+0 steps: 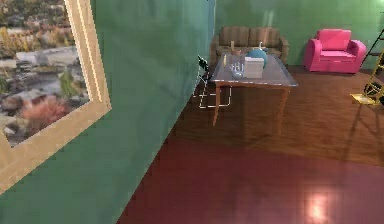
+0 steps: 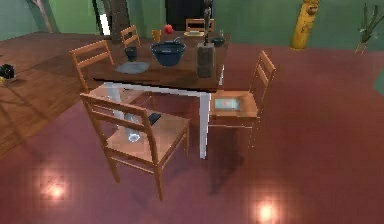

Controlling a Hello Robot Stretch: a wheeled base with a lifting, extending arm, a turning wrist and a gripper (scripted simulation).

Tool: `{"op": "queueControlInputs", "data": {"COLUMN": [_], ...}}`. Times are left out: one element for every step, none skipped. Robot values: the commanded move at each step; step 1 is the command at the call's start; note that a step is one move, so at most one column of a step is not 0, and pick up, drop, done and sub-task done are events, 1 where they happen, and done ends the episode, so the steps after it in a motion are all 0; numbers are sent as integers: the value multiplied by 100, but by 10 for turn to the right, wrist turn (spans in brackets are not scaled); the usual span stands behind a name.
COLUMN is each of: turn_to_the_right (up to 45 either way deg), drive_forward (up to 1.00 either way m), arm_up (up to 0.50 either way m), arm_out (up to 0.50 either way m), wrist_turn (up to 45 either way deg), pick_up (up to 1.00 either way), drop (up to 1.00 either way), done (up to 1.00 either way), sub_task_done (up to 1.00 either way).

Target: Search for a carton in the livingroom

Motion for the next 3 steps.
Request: {"op": "queueControlInputs", "data": {"turn_to_the_right": [90, 0, 390], "drive_forward": [0, 65, 0], "arm_up": [0, 0, 0], "arm_out": [0, 0, 0], "wrist_turn": [0, 0, 0], "pick_up": [0, 0, 0], "drop": [0, 0, 0], "done": [0, 0, 0], "sub_task_done": [0, 0, 0]}}
